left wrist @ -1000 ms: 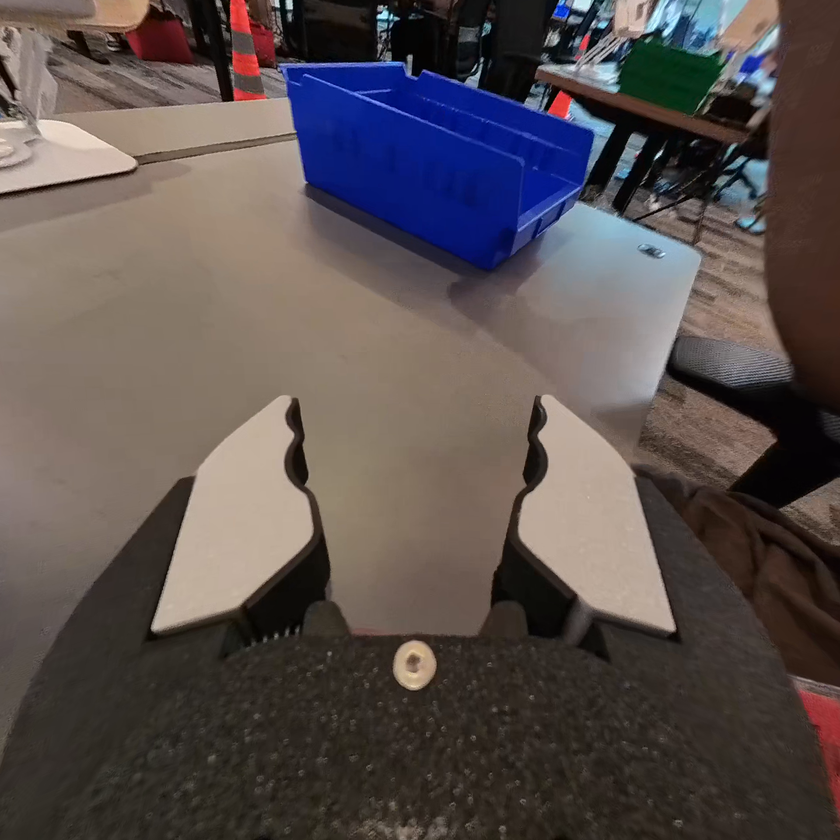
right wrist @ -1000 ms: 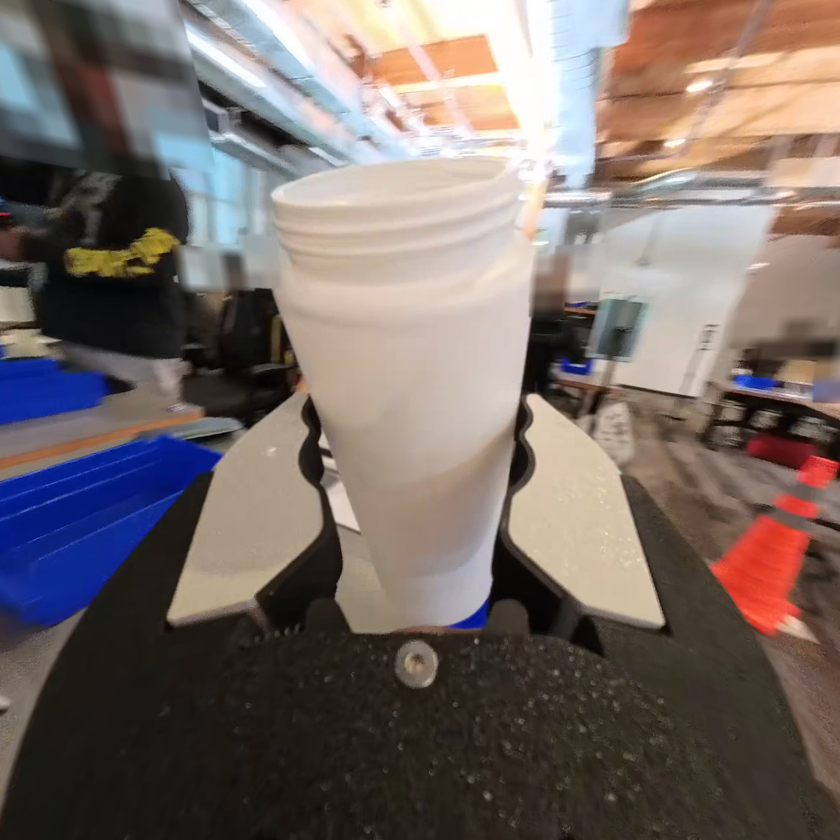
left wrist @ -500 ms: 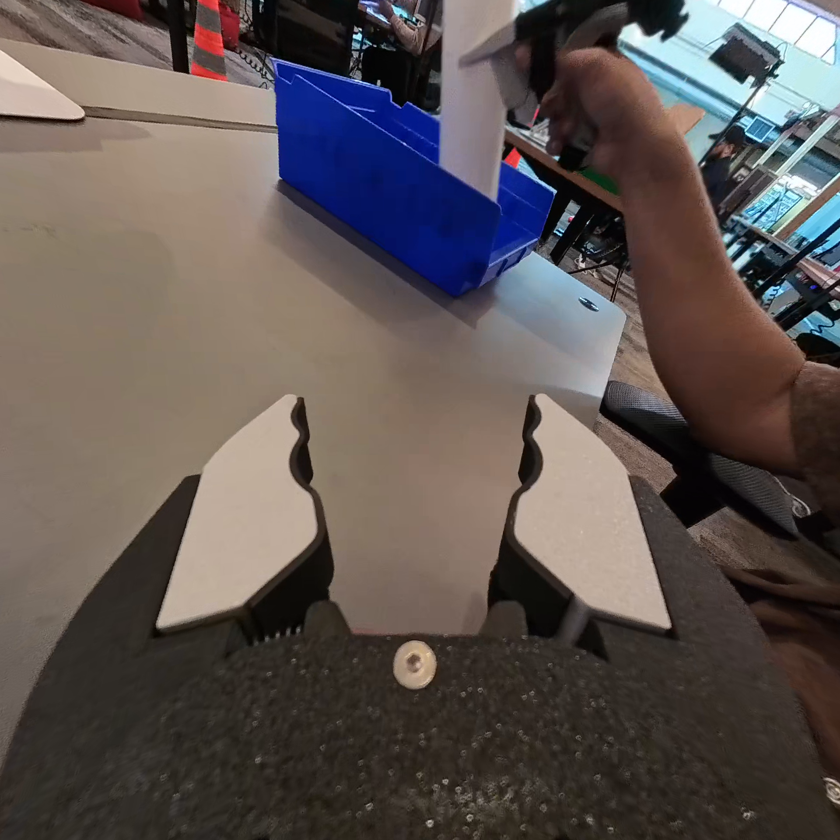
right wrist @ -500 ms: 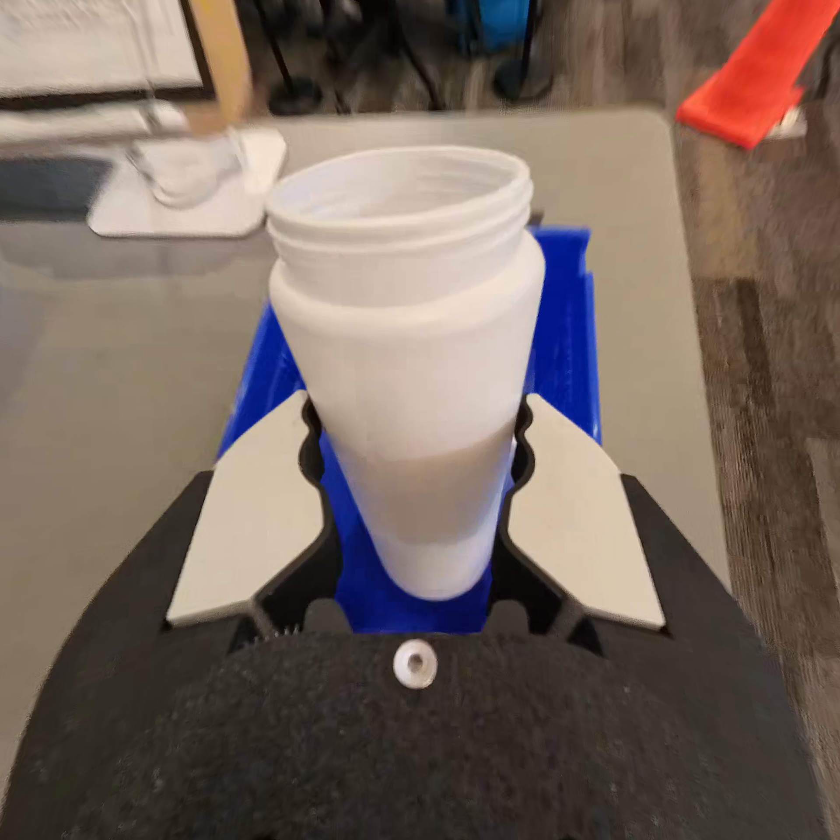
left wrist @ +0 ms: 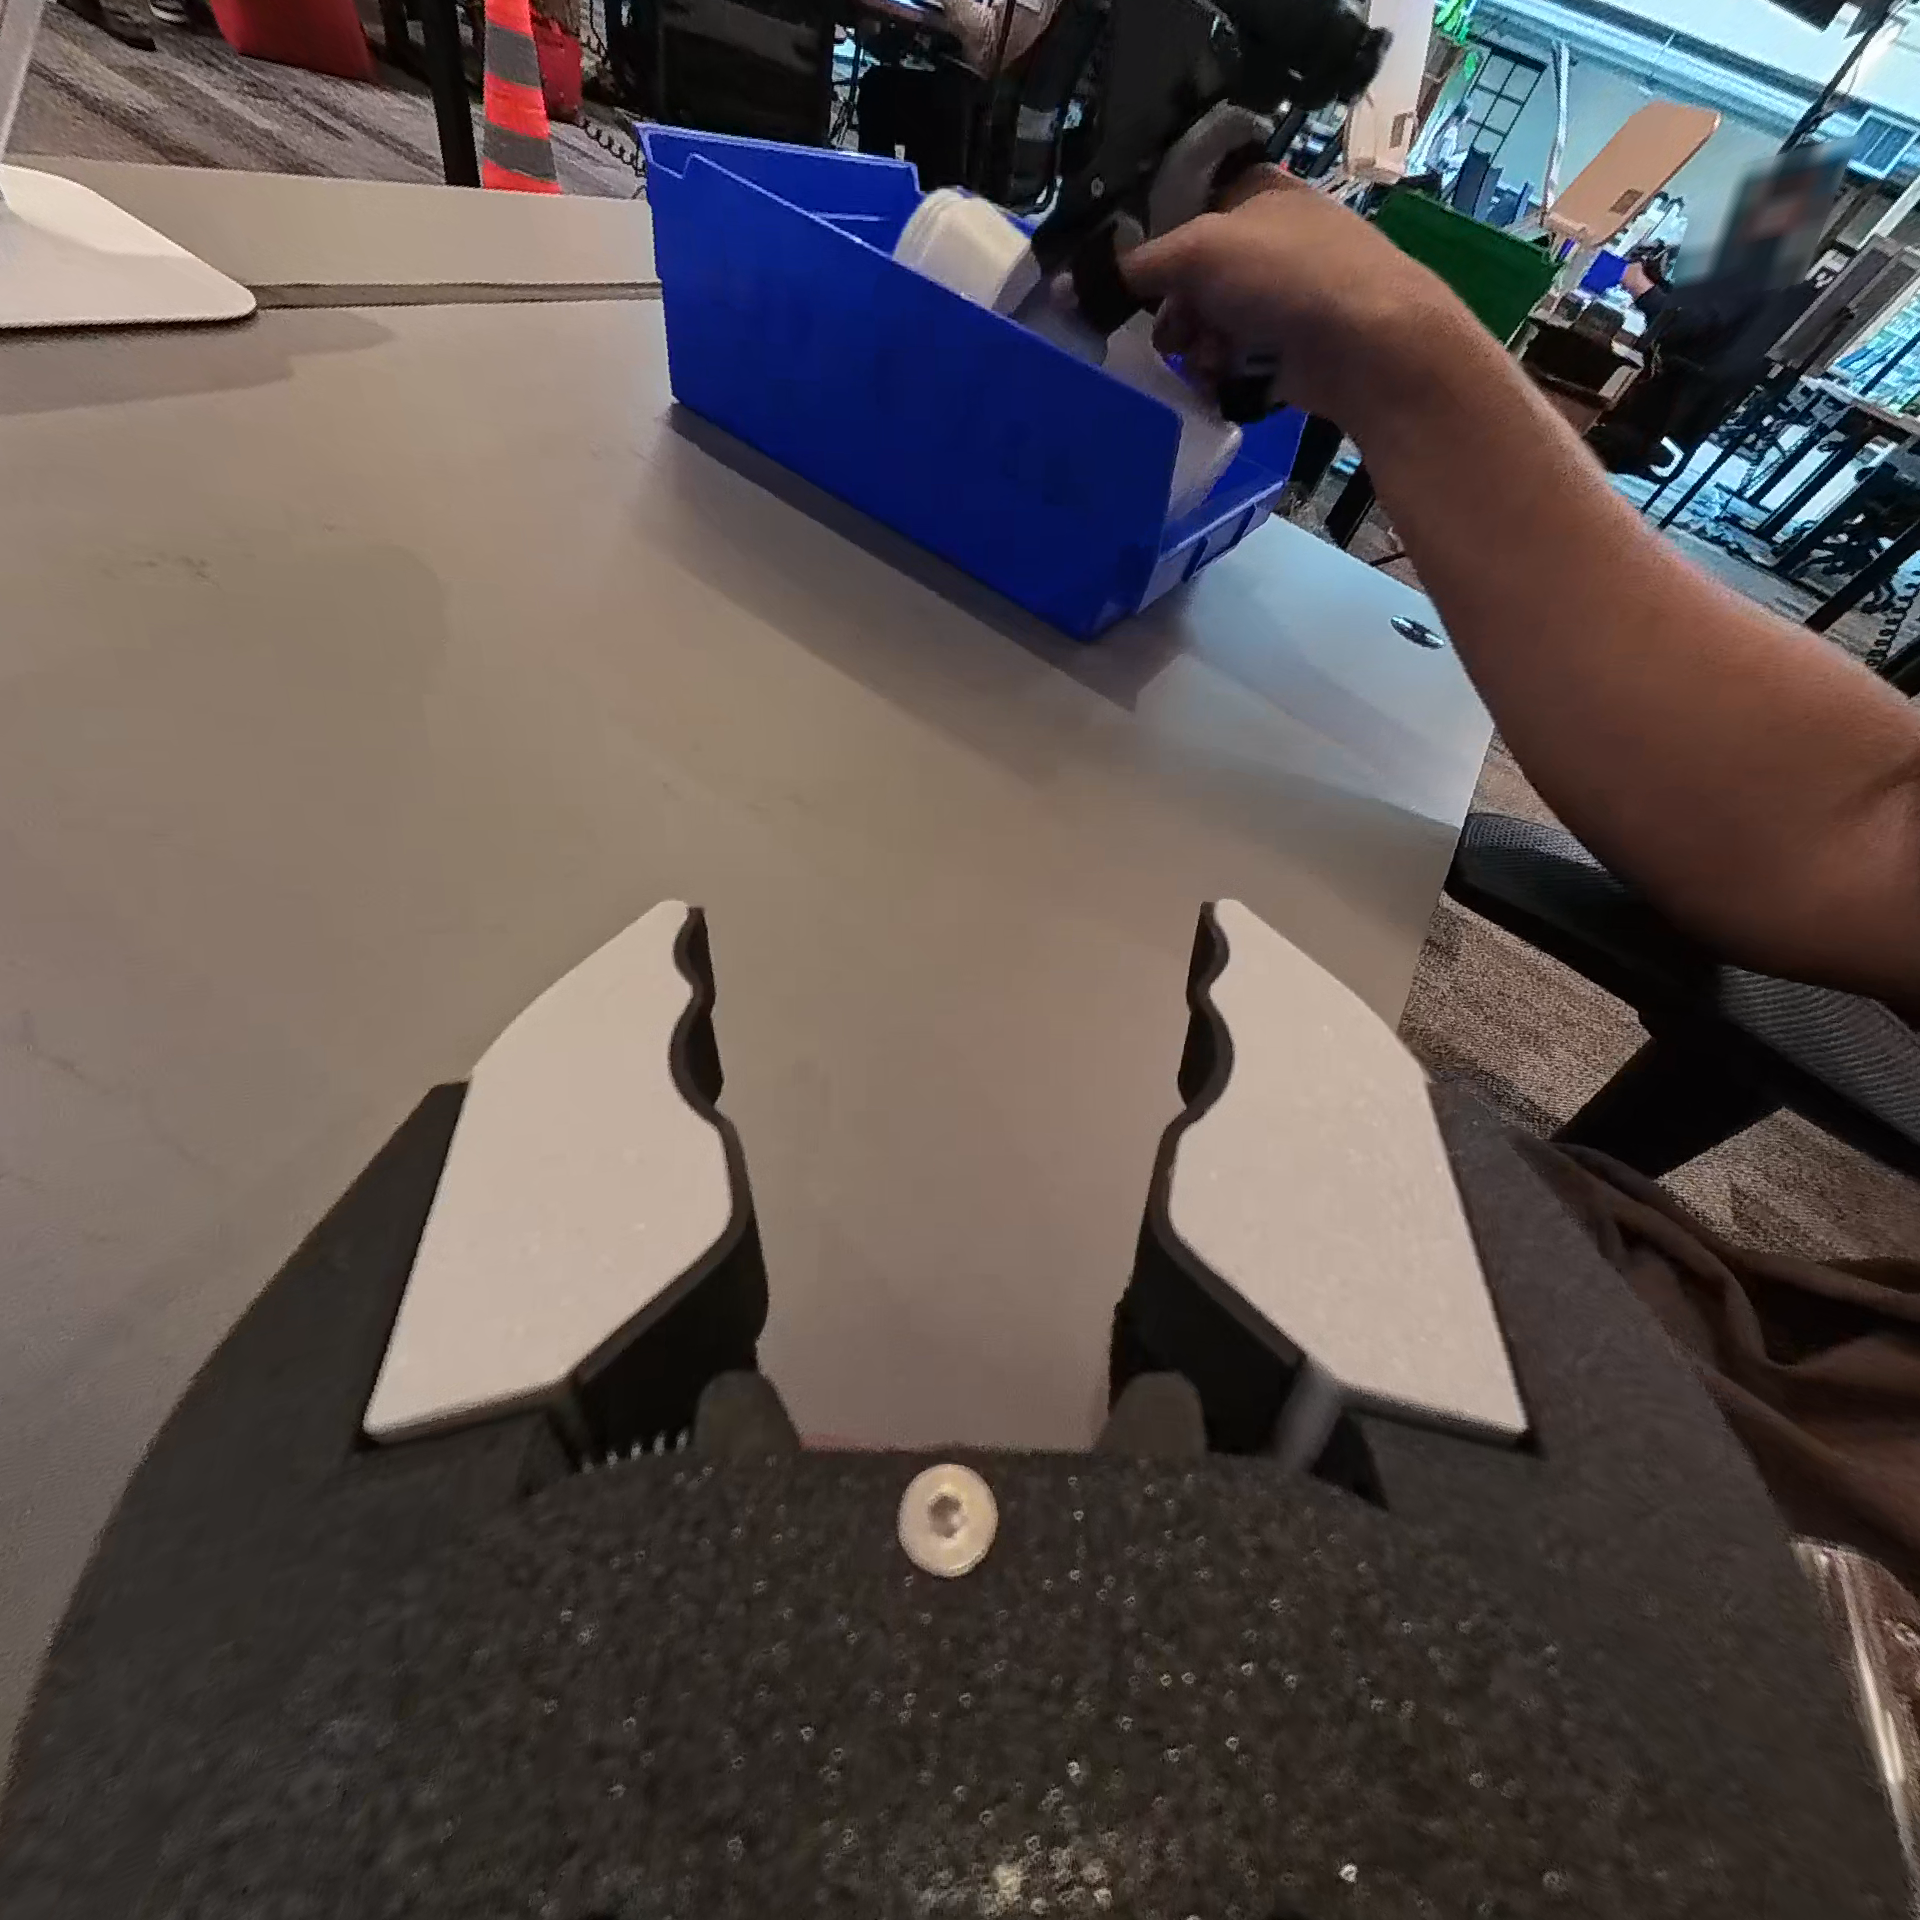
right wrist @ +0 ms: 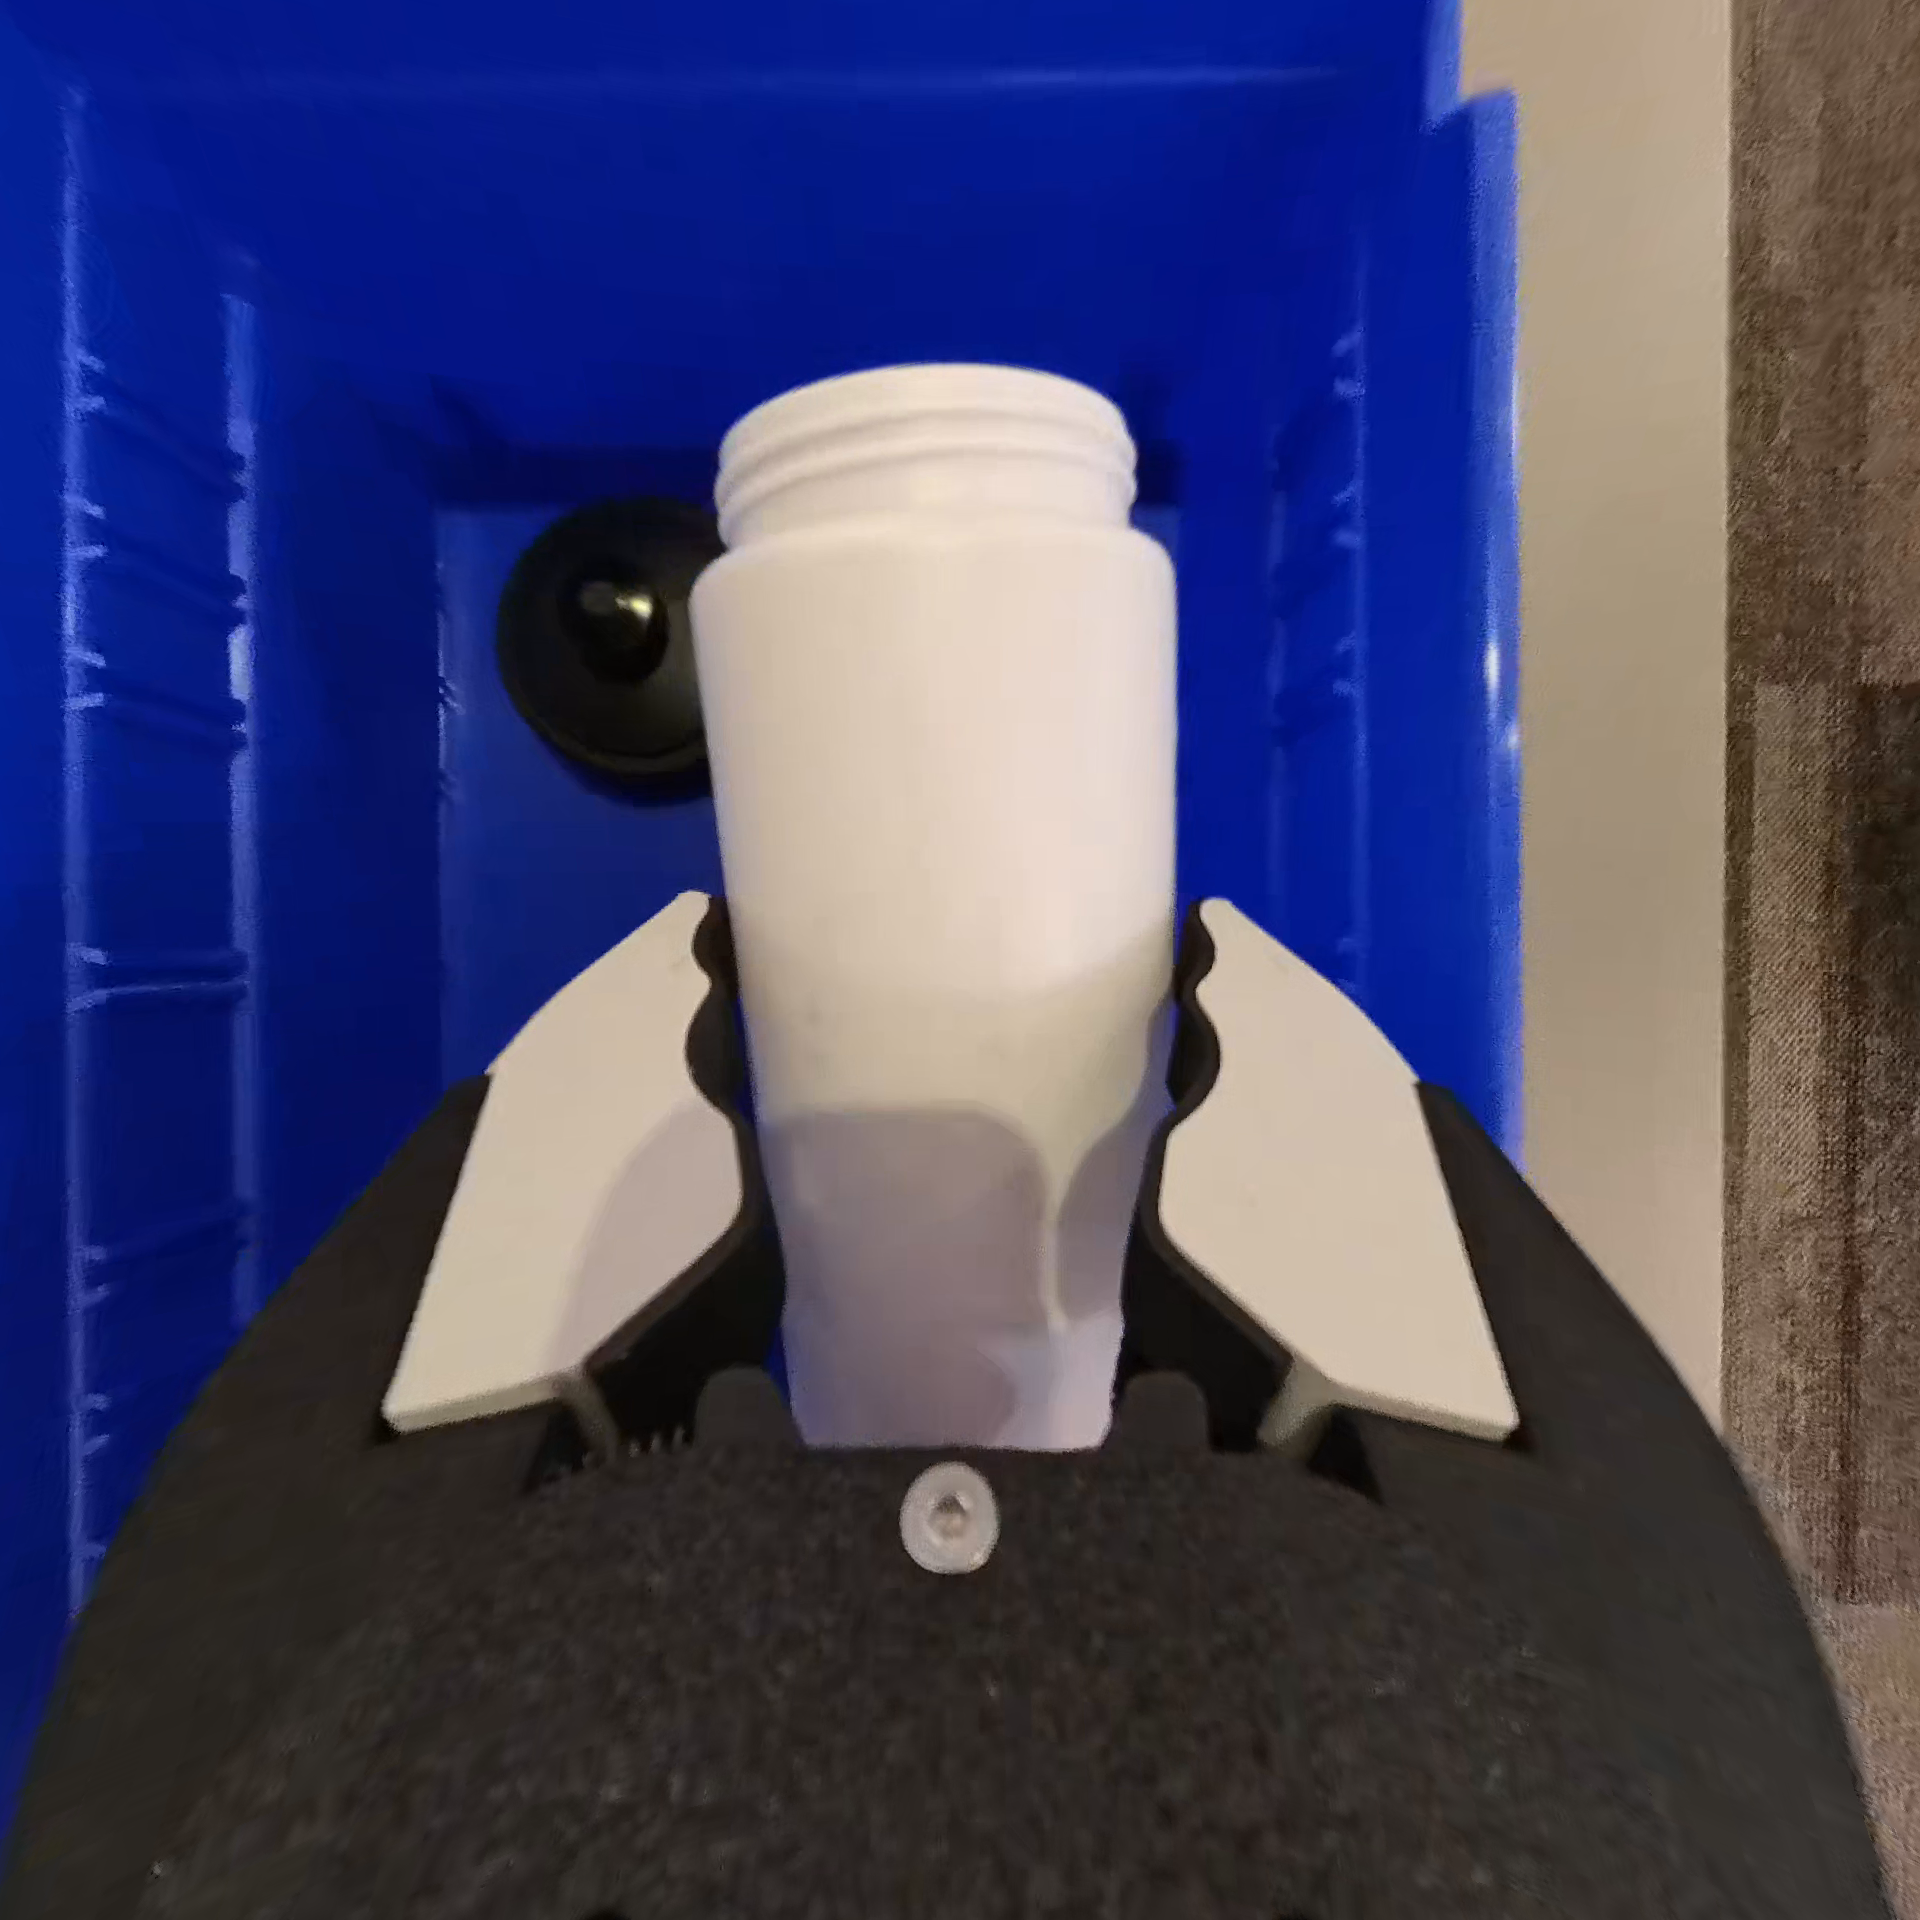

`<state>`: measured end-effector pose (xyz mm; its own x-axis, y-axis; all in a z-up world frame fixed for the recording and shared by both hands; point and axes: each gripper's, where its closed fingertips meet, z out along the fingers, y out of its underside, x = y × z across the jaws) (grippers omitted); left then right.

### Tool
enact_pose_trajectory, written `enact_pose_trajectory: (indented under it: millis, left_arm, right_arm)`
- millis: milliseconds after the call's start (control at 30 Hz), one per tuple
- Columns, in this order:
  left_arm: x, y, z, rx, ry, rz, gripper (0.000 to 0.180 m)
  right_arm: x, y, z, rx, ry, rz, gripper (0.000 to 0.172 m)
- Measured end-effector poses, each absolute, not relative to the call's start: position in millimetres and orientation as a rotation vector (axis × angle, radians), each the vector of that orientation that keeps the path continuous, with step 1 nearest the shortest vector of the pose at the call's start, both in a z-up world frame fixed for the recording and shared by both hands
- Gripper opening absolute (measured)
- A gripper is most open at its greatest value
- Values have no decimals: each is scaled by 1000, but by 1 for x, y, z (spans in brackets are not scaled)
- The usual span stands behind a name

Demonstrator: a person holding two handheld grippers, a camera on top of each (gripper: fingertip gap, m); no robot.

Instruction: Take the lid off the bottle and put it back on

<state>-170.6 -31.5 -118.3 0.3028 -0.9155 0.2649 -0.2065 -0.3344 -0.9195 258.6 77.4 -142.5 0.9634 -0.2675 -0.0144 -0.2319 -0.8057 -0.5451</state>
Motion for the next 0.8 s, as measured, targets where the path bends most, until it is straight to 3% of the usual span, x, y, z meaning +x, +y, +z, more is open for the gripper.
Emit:
enact_pose_trajectory:
  millis: [267, 367, 467, 667, 733, 800]
  left_arm:
    - [-167, -36, -125, -1751, 1068, -1053, 87]
    - [-166, -37, -125, -1739, 1085, -1028, 87]
    - [-167, -39, -112, -1674, 1067, -1050, 86]
    - [-200, -17, -71, -1612, 845, -951, 85]
    - [-228, -7, -58, -1641, 732, -842, 85]
    - [-265, -3, -51, -1676, 613, -722, 83]
  right_arm:
    - [261, 66, -174, -2778, 335, -107, 85]
    - [257, 70, -163, -2731, 294, -114, 99]
    - [252, 72, -96, -2501, 251, -161, 98]
    - [162, 21, 113, -1677, 3, -11, 86]
    - [117, -13, 124, -1494, -79, 74, 73]
    - [87, -41, 93, -1468, -90, 102, 76]
